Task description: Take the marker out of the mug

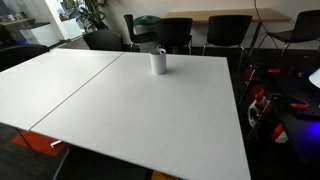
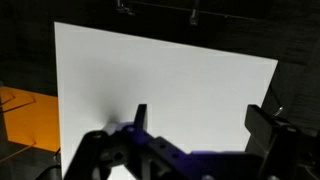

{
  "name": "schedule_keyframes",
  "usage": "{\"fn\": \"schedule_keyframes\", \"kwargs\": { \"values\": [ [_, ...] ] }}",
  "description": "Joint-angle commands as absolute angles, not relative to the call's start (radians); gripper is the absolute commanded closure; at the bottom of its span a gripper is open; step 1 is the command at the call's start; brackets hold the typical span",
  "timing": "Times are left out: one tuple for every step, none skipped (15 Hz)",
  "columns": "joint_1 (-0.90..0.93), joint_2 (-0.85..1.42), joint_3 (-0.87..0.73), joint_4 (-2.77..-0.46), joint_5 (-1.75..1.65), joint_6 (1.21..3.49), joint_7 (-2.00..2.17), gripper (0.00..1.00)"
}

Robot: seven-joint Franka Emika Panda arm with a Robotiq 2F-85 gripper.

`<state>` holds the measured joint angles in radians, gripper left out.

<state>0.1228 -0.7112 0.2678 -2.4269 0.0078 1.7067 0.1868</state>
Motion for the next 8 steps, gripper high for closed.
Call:
{"fn": "schedule_keyframes", "kwargs": {
  "values": [
    [0.135, -0.708, 0.258, -2.424, 0.001, 1.704, 0.194, 0.00],
    [0.135, -0.708, 0.258, -2.424, 0.001, 1.705, 0.194, 0.00],
    [0.135, -0.708, 0.258, -2.424, 0.001, 1.705, 0.194, 0.00],
    [0.135, -0.708, 0.258, -2.424, 0.001, 1.705, 0.194, 0.00],
    [0.135, -0.708, 0.258, -2.424, 0.001, 1.705, 0.194, 0.00],
    [0.135, -0.708, 0.258, -2.424, 0.001, 1.705, 0.194, 0.00],
    [0.128, -0.711, 0.263, -2.428, -0.004, 1.728, 0.210, 0.00],
    [0.123, -0.709, 0.262, -2.423, -0.008, 1.742, 0.217, 0.00]
  ]
}}
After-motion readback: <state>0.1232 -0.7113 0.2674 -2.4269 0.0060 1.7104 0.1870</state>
